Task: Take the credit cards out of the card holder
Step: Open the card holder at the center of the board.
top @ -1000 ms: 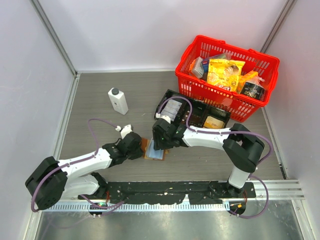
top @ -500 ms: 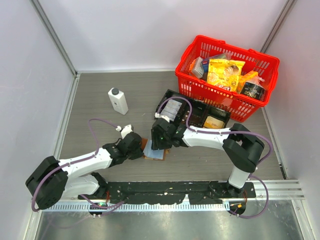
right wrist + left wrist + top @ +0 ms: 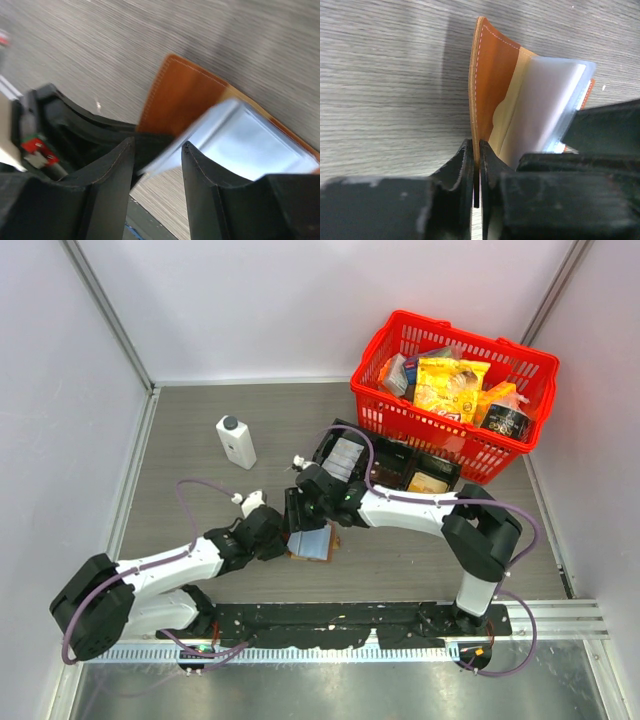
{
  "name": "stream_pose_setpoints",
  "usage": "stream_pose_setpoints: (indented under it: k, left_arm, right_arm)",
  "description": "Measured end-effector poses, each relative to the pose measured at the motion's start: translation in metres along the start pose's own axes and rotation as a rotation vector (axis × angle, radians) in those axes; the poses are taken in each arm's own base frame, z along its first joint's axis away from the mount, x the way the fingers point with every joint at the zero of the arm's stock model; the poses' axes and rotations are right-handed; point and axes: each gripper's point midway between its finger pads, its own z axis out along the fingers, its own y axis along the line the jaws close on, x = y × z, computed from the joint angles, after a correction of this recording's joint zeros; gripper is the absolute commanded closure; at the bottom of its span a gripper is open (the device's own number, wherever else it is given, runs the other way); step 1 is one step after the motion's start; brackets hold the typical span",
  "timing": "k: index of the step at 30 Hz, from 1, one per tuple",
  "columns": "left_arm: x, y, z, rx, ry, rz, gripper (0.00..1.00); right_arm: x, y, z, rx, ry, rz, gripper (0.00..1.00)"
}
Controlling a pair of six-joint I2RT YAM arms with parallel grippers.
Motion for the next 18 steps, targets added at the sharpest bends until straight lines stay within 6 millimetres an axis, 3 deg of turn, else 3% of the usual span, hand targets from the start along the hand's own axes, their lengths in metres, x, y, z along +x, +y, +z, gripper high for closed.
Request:
stream_pose_setpoints:
  k: [5, 13, 18]
  left_arm:
    - [-0.005, 0.005, -0.01, -0.001, -0.029, -0.02, 0.63]
    - [-0.023, 0.011, -0.046, 0.035, -0.122, -0.05, 0.48]
    - [-0.028, 0.013, -0.061, 0.053, -0.143, -0.042, 0.41]
  right_arm:
    - [-0.014, 0.018, 0.002, -0.042, -0.015, -0.039, 0.52]
    - [-0.011, 0.002, -0.001, 0.038, -0.008, -0.063, 0.51]
    - [-0.02, -0.008, -0.025, 0.098, -0.079, -0.065, 0.49]
